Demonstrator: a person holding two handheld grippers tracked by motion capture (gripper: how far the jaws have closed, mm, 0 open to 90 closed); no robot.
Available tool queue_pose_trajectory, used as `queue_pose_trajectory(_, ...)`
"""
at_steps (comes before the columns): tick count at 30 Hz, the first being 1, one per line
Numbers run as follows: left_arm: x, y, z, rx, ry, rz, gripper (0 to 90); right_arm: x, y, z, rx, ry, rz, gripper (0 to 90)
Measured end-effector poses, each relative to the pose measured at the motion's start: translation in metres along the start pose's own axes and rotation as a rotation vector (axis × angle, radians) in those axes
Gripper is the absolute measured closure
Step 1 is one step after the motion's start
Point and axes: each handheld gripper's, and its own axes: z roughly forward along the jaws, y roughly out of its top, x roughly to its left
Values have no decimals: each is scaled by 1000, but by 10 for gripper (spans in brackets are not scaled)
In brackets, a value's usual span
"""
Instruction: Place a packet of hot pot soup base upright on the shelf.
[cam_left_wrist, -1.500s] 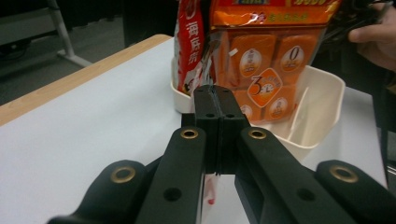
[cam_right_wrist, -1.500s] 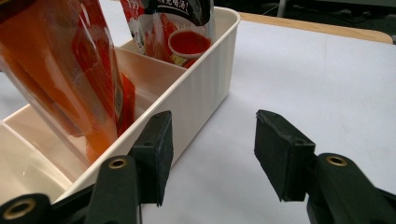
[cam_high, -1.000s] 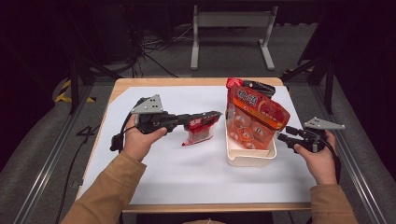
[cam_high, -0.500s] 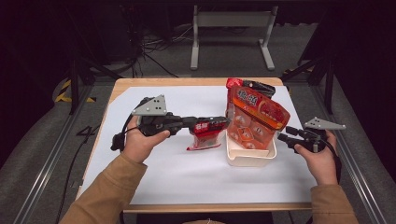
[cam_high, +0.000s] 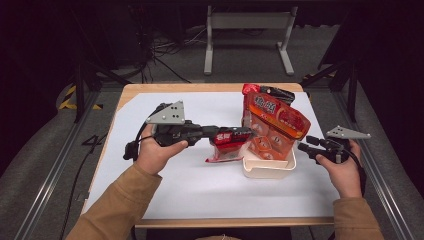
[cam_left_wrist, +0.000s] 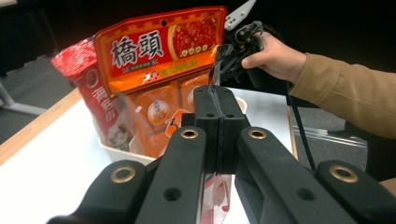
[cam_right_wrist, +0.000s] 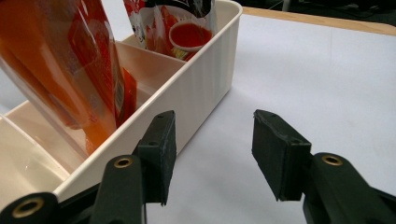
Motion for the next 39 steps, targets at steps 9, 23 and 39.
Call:
queue_pose_trajectory(9, -3, 12, 20, -13, -36, 17, 900, -1, 0, -1, -5, 3, 3, 500)
queue_pose_trajectory(23, -3, 22, 44, -14, -47, 66, 900, -3, 1, -4, -14, 6, 7, 500)
queue_pose_trajectory(39, -1, 25, 72, -23, -62, 71, 900, -3, 1, -5, -15, 11, 6, 500)
